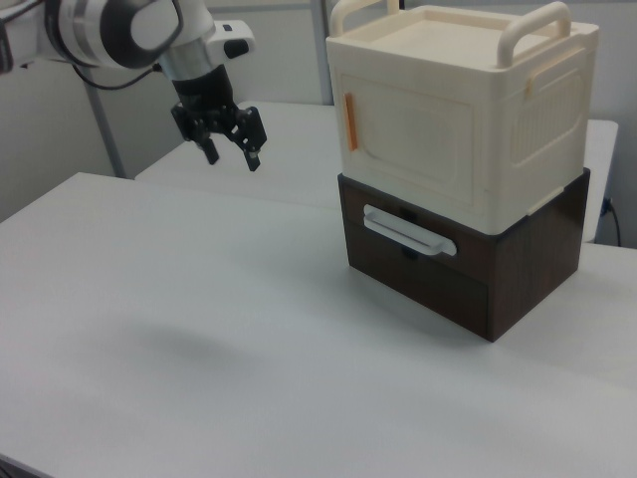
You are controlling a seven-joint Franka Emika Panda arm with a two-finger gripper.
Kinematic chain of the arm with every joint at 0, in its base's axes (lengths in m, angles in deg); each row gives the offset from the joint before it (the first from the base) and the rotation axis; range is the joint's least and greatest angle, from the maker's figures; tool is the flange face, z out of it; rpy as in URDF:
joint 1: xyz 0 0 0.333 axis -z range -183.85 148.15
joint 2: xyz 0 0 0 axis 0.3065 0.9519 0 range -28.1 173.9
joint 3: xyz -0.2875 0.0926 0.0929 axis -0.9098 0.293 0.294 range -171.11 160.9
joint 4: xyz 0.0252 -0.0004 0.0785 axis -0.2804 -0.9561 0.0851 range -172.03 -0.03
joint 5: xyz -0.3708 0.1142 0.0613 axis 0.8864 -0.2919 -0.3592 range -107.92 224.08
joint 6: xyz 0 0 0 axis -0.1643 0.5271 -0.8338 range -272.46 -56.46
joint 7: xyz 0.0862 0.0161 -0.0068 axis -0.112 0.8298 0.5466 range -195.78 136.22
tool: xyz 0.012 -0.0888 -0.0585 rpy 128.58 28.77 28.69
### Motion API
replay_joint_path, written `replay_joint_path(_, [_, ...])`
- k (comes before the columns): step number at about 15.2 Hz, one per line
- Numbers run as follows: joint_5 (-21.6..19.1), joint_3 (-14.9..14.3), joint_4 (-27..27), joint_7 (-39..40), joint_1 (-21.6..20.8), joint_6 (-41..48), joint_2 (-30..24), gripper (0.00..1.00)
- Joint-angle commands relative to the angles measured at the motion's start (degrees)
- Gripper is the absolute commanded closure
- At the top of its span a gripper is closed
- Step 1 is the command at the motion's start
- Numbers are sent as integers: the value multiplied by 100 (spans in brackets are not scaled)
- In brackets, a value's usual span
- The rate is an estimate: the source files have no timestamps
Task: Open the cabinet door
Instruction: 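Lower the gripper onto the orange handle strip at the door edge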
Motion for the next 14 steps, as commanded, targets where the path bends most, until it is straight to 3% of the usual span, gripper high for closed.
replay_joint_path(1, [-45,11,-31,-128,-36,-759,70,40])
replay_joint_path(3, [-203,2,-31,-426,-18,-1207,79,41])
replay_joint_path(11, [-142,-51,136,-1015,192,-2526,422,44])
replay_joint_path(14, [-72,-59,136,-1331,272,-3098,580,51])
